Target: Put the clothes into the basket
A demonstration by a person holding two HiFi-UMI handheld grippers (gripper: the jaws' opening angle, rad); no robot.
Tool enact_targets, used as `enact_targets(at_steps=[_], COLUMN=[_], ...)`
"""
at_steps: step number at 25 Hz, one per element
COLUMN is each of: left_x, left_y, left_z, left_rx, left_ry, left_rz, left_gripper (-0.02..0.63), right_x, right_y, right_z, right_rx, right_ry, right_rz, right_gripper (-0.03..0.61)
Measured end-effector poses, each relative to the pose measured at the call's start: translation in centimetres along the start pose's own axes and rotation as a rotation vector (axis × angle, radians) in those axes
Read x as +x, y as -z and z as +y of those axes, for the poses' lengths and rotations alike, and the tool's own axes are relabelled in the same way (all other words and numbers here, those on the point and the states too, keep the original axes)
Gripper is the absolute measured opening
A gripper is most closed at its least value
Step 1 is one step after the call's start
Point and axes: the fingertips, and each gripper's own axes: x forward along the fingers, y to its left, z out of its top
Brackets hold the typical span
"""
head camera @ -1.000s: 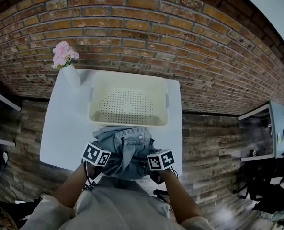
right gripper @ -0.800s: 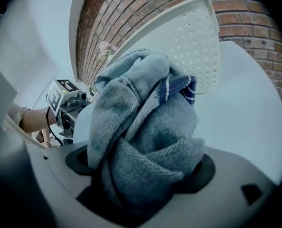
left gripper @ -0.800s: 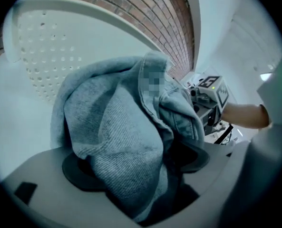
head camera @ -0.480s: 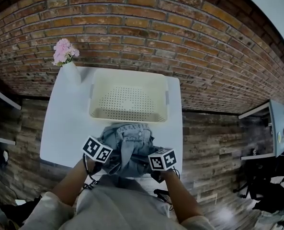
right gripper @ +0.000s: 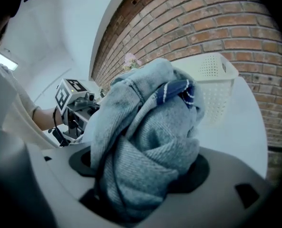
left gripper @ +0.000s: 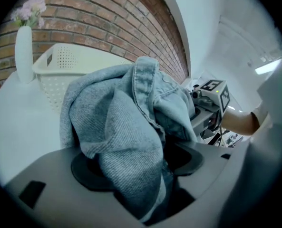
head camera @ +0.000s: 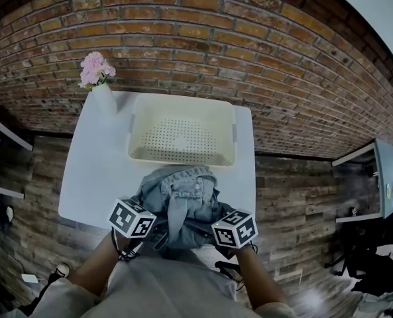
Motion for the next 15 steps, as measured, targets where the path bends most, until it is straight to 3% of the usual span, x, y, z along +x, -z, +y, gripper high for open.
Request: enact_targets(at_steps=[15], left_x=[-9.2], left_y=[-9.5], left_z=[-5.2], left_rx=[0.233], left_ry=[-0.14], left_rz=[-0.206], left_gripper=[0.325], right_x=[-7.8], right_y=[-10.2], right_z=[4.7], right_rx=[-0.228], right_ry=[0.043], right_rz=[-0.207], right_gripper=[0.38])
